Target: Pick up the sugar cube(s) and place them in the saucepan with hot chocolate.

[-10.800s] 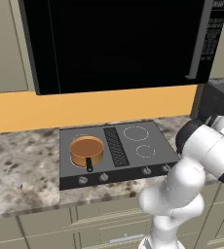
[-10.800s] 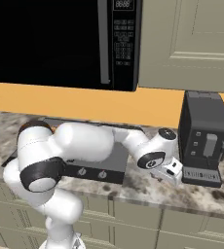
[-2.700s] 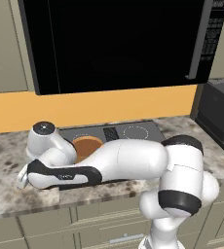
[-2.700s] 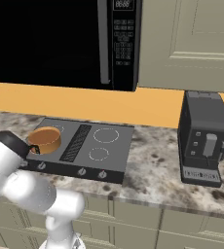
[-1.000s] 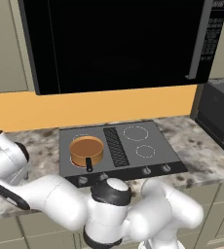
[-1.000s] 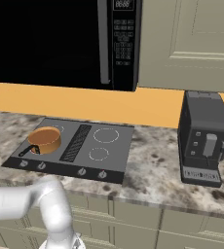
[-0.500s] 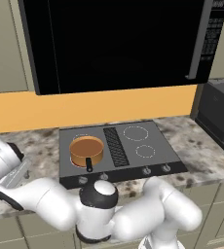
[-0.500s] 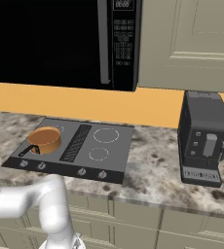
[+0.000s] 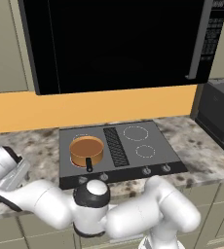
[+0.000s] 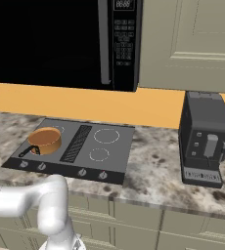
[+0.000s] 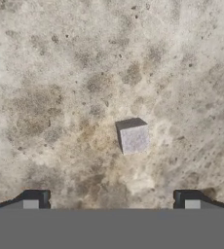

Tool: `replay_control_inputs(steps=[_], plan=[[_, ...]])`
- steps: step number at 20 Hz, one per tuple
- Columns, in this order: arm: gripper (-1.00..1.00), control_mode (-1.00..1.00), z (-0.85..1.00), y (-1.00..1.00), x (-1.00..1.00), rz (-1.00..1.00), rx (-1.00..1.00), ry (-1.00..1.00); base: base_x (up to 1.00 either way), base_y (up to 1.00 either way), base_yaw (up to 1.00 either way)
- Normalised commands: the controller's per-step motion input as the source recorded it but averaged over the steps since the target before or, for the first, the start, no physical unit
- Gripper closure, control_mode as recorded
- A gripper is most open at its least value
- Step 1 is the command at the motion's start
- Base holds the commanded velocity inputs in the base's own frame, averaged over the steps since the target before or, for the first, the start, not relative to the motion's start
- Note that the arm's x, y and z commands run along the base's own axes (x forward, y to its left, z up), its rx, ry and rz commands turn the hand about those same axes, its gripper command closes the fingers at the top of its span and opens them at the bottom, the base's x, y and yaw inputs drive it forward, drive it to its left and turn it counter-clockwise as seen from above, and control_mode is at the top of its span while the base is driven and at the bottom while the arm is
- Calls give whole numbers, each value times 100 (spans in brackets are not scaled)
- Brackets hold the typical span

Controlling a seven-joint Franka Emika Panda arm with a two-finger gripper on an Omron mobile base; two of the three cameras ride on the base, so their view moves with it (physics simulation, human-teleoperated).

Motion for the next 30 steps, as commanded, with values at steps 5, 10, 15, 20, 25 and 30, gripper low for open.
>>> replay_control_inputs(steps=[5,10,15,20,25,30], plan=[[-100,-100,-25,9,11,0,-5,3,0,0,0],[-100,-100,-24,2,19,0,-6,1,0,0,0],[-100,-100,-21,4,25,0,-6,0,0,0,0],[-100,-100,-15,12,21,0,-7,0,0,0,0],[-100,-100,-3,11,21,0,-5,0,0,0,0],[-100,-100,-3,10,28,0,-1,0,0,0,0]])
